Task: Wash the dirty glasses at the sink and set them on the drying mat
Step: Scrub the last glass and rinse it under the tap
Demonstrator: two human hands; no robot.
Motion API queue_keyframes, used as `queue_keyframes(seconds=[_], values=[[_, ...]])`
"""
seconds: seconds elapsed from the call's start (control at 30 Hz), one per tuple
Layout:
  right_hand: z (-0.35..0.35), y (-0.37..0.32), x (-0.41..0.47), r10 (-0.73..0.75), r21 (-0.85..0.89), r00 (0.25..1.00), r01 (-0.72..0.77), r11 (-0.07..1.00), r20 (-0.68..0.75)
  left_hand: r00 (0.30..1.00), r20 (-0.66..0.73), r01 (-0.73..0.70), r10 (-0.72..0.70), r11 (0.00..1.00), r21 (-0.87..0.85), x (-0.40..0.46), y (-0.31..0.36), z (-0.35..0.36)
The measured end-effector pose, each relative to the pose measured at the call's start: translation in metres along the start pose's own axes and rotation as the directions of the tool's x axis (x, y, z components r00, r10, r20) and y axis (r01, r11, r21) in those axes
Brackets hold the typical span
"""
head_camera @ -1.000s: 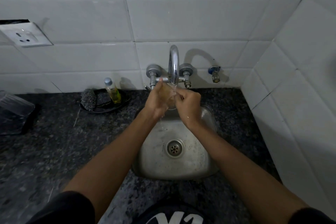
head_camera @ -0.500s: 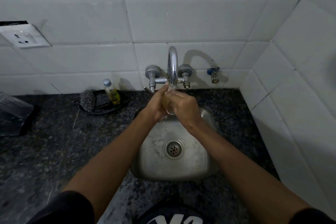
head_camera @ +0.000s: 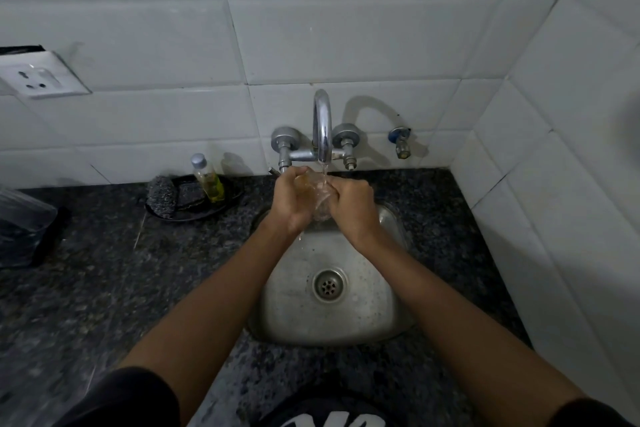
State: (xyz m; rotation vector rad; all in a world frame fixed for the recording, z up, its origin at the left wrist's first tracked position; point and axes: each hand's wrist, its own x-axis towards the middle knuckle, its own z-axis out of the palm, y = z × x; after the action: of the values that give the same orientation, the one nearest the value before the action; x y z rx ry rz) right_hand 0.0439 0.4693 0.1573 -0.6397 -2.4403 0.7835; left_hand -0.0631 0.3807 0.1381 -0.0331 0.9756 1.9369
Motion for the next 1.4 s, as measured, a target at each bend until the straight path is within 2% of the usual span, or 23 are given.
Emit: queue_keyframes(seconds=[0.1, 0.17, 0.23, 0.3, 0.37, 0.47, 0.5, 0.57, 0.63, 0.7, 0.73, 0.83, 0.87, 0.9, 0.93, 0.97, 1.0, 1.03, 1.1, 1.17, 1.23, 1.33, 1.4], values=[[-0.001, 0.002, 0.001, -0.050, -0.040, 0.998, 0.051, 0.998, 0.029, 0.997, 0.037, 0.059, -0.064, 0.991, 0.121, 0.003, 0.000, -0.001], [-0.003, 0.003, -0.001, -0.146, -0.102, 0.989, 0.149, 0.984, 0.039, 0.997, -0.031, 0.082, -0.077, 0.964, 0.252, 0.005, 0.001, -0.002], [-0.001, 0.009, -0.001, -0.163, -0.091, 0.987, 0.164, 0.982, 0.010, 0.991, -0.126, 0.083, -0.051, 0.962, 0.261, 0.010, 0.001, -0.009], [0.000, 0.009, -0.002, -0.088, -0.003, 0.995, 0.088, 0.996, -0.043, 0.986, -0.166, 0.038, 0.003, 0.969, 0.244, 0.010, 0.003, -0.010], [-0.001, 0.010, -0.002, 0.007, 0.062, 1.000, -0.006, 0.998, -0.017, 0.991, -0.133, 0.007, 0.020, 0.980, 0.201, 0.008, 0.001, -0.009], [-0.007, 0.011, 0.001, 0.101, 0.139, 0.969, -0.134, 0.981, 0.224, 0.994, -0.104, -0.015, 0.027, 0.993, 0.114, 0.006, -0.002, -0.008], [-0.011, 0.012, 0.002, 0.148, 0.161, 0.929, -0.213, 0.964, 0.340, 0.993, -0.117, -0.019, 0.030, 0.995, 0.096, 0.006, -0.004, -0.010], [-0.020, 0.012, 0.001, 0.221, 0.210, 0.791, -0.401, 0.892, 0.571, 0.990, -0.134, -0.024, 0.032, 0.998, 0.058, 0.006, -0.006, -0.013], [-0.025, 0.015, -0.002, 0.184, 0.332, 0.664, -0.570, 0.752, 0.724, 0.993, -0.117, -0.030, 0.033, 0.999, 0.033, 0.006, -0.007, -0.014], [-0.027, 0.015, -0.005, 0.144, 0.430, 0.619, -0.676, 0.599, 0.772, 0.998, -0.058, -0.034, 0.035, 0.999, 0.018, 0.005, -0.007, -0.014], [-0.026, 0.015, -0.005, 0.154, 0.444, 0.614, -0.701, 0.558, 0.774, 0.999, -0.028, -0.036, 0.037, 0.999, 0.032, 0.003, -0.007, -0.013], [-0.017, 0.015, -0.008, 0.262, 0.414, 0.650, -0.693, 0.591, 0.714, 0.997, 0.008, -0.072, 0.072, 0.978, 0.197, -0.004, -0.009, -0.009], [-0.015, 0.017, -0.009, 0.289, 0.397, 0.670, -0.674, 0.624, 0.684, 0.992, 0.008, -0.123, 0.127, 0.934, 0.336, -0.006, -0.009, -0.007], [-0.015, 0.017, -0.009, 0.305, 0.389, 0.692, -0.654, 0.649, 0.655, 0.975, 0.007, -0.195, 0.223, 0.837, 0.511, -0.009, -0.009, -0.006], [-0.015, 0.019, -0.010, 0.319, 0.390, 0.712, -0.640, 0.662, 0.626, 0.936, 0.049, -0.285, 0.349, 0.666, 0.689, -0.011, -0.007, -0.008], [-0.017, 0.020, -0.010, 0.331, 0.396, 0.730, -0.628, 0.670, 0.598, 0.871, 0.180, -0.390, 0.458, 0.418, 0.821, -0.013, -0.004, -0.011], [-0.021, 0.021, -0.010, 0.344, 0.395, 0.742, -0.621, 0.677, 0.575, 0.794, 0.356, -0.488, 0.493, 0.167, 0.857, -0.014, 0.000, -0.016], [-0.024, 0.021, -0.010, 0.352, 0.394, 0.750, -0.615, 0.683, 0.560, 0.732, 0.511, -0.560, 0.452, -0.028, 0.828, -0.014, 0.004, -0.023], [-0.029, 0.020, -0.009, 0.353, 0.398, 0.759, -0.607, 0.688, 0.547, 0.660, 0.696, -0.650, 0.284, -0.249, 0.718, -0.010, 0.013, -0.037], [-0.031, 0.020, -0.008, 0.348, 0.398, 0.755, -0.609, 0.686, 0.555, 0.611, 0.780, -0.706, 0.137, -0.350, 0.615, -0.009, 0.019, -0.044], [-0.032, 0.021, -0.007, 0.338, 0.415, 0.742, -0.625, 0.661, 0.579, 0.594, 0.802, -0.718, 0.061, -0.411, 0.562, -0.011, 0.022, -0.046], [-0.032, 0.022, -0.006, 0.327, 0.434, 0.728, -0.643, 0.631, 0.602, 0.567, 0.823, -0.719, 0.018, -0.476, 0.506, -0.014, 0.024, -0.046], [-0.033, 0.022, -0.007, 0.311, 0.406, 0.743, -0.609, 0.681, 0.593, 0.565, 0.825, -0.714, 0.012, -0.495, 0.495, -0.015, 0.023, -0.045]])
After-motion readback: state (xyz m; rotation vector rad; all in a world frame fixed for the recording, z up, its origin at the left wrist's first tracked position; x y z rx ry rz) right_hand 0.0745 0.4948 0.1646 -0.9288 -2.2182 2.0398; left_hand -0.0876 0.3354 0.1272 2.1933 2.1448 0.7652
